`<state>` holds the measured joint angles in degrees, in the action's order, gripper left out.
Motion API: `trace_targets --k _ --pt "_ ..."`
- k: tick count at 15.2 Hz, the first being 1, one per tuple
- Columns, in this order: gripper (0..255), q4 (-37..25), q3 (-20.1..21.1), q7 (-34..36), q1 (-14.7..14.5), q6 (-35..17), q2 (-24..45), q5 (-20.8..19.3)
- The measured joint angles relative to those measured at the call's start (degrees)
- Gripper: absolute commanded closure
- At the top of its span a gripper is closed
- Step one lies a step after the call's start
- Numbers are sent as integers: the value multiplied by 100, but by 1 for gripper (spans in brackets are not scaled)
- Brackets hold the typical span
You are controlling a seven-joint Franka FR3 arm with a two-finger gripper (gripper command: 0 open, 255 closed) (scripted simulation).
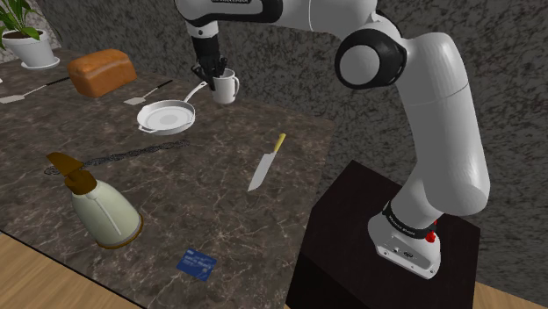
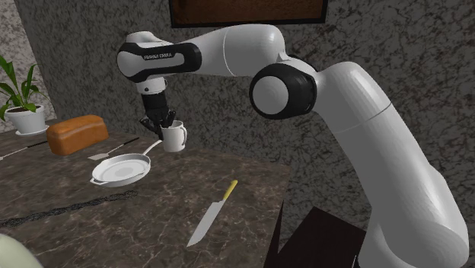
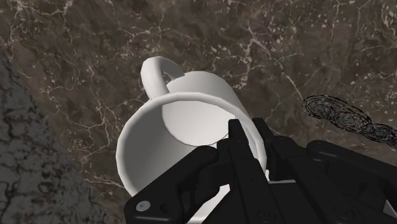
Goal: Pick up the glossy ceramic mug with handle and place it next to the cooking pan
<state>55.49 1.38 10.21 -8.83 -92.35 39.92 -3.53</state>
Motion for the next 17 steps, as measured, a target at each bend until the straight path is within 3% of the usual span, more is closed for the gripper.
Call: trace_targets --k 17 --pt "255 1262 -1 64 17 -1284 23 -14"
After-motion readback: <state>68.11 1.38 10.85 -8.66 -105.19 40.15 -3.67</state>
